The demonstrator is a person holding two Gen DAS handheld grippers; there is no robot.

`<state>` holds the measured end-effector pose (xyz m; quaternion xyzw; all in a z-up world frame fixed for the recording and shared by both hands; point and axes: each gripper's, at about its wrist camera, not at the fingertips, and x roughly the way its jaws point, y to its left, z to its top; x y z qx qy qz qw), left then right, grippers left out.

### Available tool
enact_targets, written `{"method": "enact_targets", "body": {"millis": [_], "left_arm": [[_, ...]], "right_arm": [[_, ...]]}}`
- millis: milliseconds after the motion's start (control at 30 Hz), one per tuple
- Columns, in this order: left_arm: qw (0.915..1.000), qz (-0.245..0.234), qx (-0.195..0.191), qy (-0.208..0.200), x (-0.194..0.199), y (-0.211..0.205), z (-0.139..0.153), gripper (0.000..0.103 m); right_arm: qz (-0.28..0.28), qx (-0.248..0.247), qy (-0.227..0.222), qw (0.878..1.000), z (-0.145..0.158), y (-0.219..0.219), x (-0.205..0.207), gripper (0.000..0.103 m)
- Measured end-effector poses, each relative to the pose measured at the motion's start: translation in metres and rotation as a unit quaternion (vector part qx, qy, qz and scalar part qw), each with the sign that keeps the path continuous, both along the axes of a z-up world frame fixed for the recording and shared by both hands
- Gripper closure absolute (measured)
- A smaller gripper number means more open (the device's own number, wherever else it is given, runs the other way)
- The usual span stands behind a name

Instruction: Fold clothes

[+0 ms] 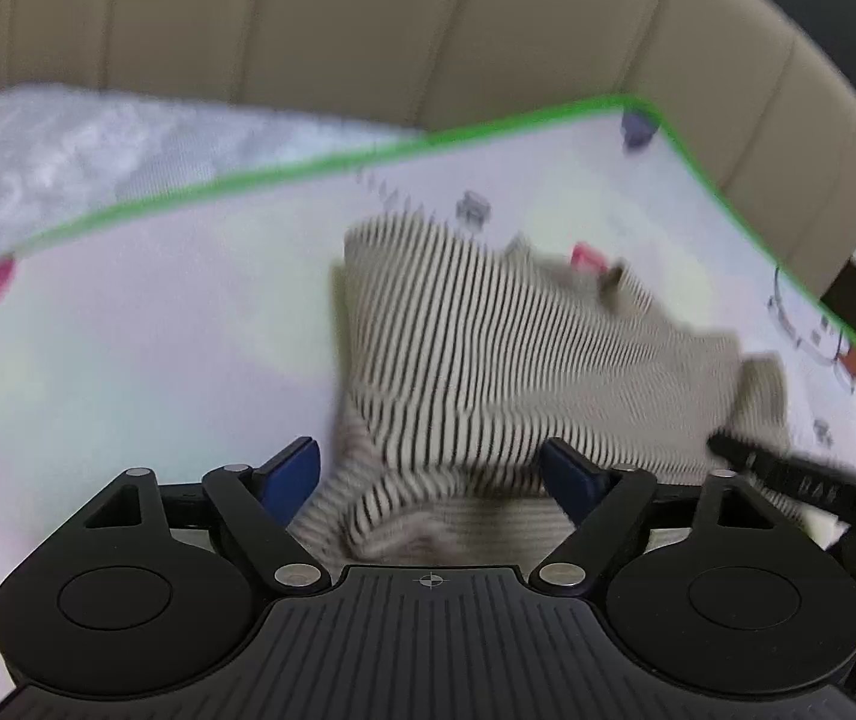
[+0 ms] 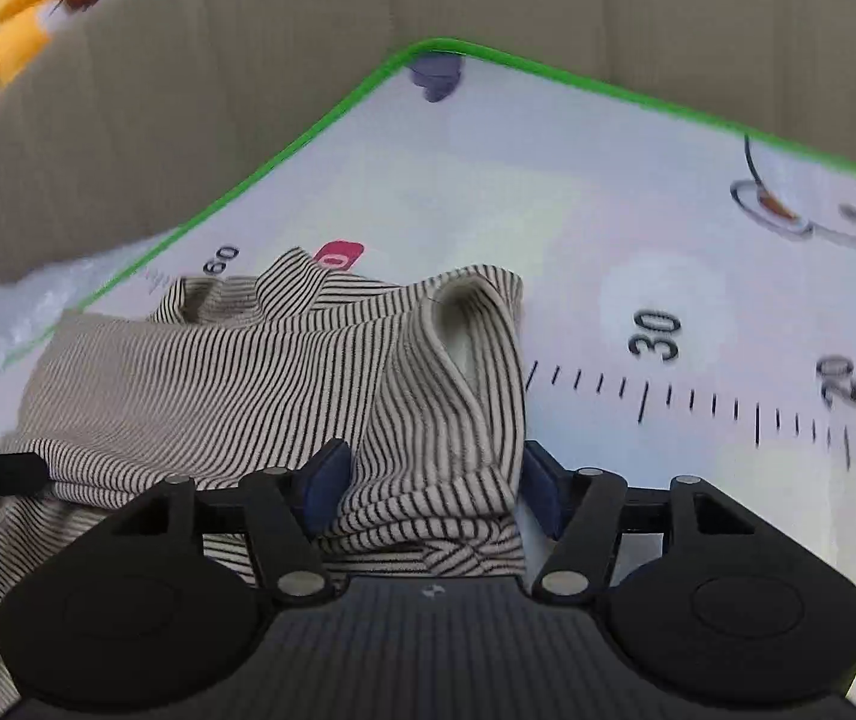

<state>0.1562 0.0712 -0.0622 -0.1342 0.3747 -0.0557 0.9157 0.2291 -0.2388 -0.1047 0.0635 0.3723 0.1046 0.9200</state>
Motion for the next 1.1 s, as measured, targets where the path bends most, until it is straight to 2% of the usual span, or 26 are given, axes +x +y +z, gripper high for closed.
{"method": "enact_targets", "body": {"millis": [100,200,267,333,400,433,533,633,667,700,733,767,800,967,1067,1100], "left_arm": [[0.9985,-0.007,-0.027,-0.047,-0.008,0.003,0.019,0.02],[0.9966,-0.038,-0.056,-0.047,-0.008,-0.001,0.016,0.02],[0.9976,-0.04,-0.043,-0.036,-0.005,-0.006,0.008,0.02],[0.9983,-0.042,-0.031,-0.026,-0.003,-0.01,0.001,0.019],[0.9988,-0.044,-0.018,-0.015,-0.001,-0.015,-0.007,0.014],[0.9989,-0.045,-0.012,-0.01,0.0,-0.017,-0.011,0.012],[0.9987,-0.05,0.003,-0.008,0.0,-0.019,-0.014,0.011],[0.9986,-0.051,-0.007,-0.01,-0.002,-0.013,-0.012,0.011],[0.9986,-0.049,-0.013,-0.011,-0.003,-0.009,-0.01,0.011],[0.9987,-0.043,-0.024,-0.011,-0.002,-0.003,-0.005,0.011],[0.9987,-0.035,-0.034,-0.011,-0.002,0.005,0.0,0.011],[0.9987,-0.024,-0.042,-0.013,-0.002,0.013,0.006,0.011],[0.9986,-0.011,-0.047,-0.019,-0.004,0.022,0.013,0.01],[0.9942,0.044,-0.083,-0.052,-0.013,0.064,0.042,0.008],[0.9911,0.048,-0.102,-0.07,-0.019,0.069,0.058,0.008],[0.9909,0.046,-0.102,-0.075,-0.022,0.067,0.063,0.007]], "right_arm": [[0.007,-0.012,-0.002,1.0,0.001,0.003,-0.003,0.042],[0.013,-0.024,0.001,1.0,0.008,0.006,-0.003,0.042],[0.01,-0.04,-0.011,0.999,0.022,0.007,-0.001,0.042],[0.02,-0.051,-0.054,0.997,0.048,0.008,0.002,0.042],[0.045,-0.053,-0.076,0.995,0.069,0.017,0.019,0.041],[0.058,-0.047,-0.072,0.995,0.074,0.021,0.033,0.041],[0.085,-0.017,-0.031,0.996,0.063,0.048,0.089,0.041],[0.076,-0.013,-0.007,0.997,0.032,0.074,0.13,0.041],[0.074,-0.016,0.009,0.997,0.021,0.08,0.139,0.048],[0.072,-0.021,0.027,0.997,0.009,0.085,0.146,0.06],[0.072,-0.032,0.026,0.997,0.004,0.088,0.146,0.075],[0.073,-0.046,0.018,0.996,0.003,0.09,0.143,0.084],[0.081,-0.04,0.01,0.996,0.012,0.087,0.135,0.097],[0.131,0.026,-0.024,0.991,0.073,0.054,0.079,0.098],[0.152,0.061,-0.014,0.986,0.094,0.031,0.028,0.098],[0.157,0.068,-0.005,0.985,0.093,0.026,0.012,0.098]]}}
